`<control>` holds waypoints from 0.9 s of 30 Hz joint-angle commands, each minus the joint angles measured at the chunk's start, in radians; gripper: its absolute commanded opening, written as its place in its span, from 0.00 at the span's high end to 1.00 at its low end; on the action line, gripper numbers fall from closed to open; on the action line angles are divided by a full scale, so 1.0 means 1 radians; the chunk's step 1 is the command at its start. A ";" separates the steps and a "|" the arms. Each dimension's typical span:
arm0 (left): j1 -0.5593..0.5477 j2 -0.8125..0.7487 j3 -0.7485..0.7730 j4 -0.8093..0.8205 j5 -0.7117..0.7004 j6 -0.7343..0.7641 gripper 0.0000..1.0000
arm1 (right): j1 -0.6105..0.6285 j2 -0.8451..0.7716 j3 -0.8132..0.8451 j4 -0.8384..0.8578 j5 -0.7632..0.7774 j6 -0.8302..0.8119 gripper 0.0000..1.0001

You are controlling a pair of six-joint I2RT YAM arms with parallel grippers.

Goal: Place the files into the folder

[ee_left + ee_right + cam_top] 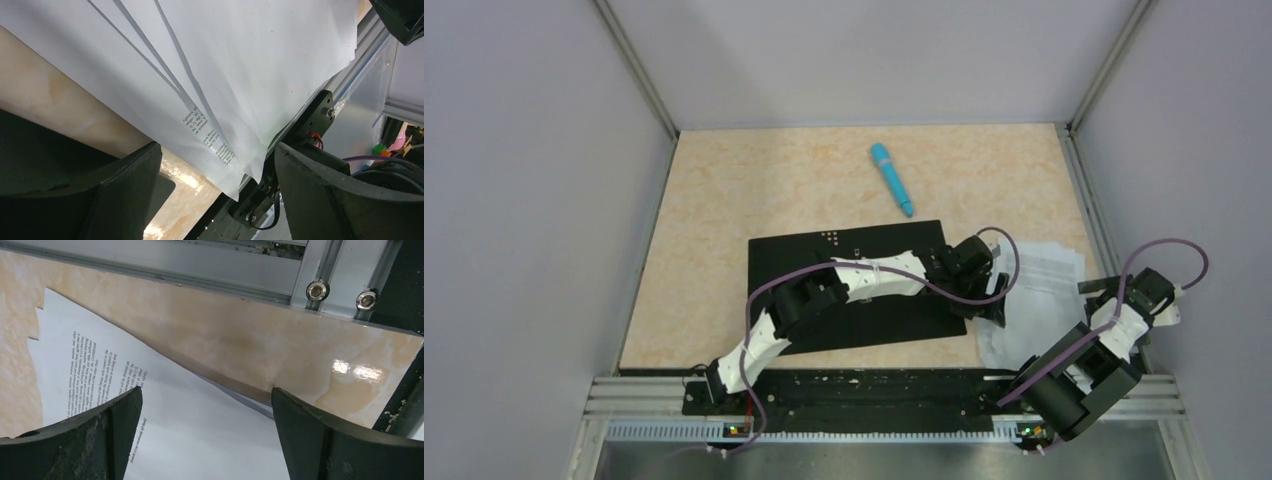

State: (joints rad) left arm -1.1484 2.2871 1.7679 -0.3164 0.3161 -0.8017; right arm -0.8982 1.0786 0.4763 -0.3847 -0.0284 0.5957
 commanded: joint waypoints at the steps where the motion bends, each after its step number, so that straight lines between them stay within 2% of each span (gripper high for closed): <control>1: -0.007 0.041 0.044 -0.024 -0.036 -0.017 0.12 | -0.010 0.019 -0.010 0.037 -0.022 0.007 0.01; 12: 0.042 0.086 0.122 -0.040 -0.067 -0.034 0.12 | 0.007 0.018 -0.080 0.053 -0.179 0.013 0.01; 21: 0.126 0.098 0.176 -0.051 -0.050 -0.040 0.12 | 0.156 -0.003 -0.084 0.039 -0.154 0.081 0.01; 27: 0.150 0.132 0.250 -0.109 -0.044 -0.036 0.12 | 0.163 -0.011 -0.071 0.019 -0.128 0.076 0.01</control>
State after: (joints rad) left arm -1.0023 2.3909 1.9553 -0.3801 0.2787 -0.8433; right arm -0.7460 1.0603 0.4297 -0.2722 -0.1589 0.6518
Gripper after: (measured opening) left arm 0.880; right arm 0.988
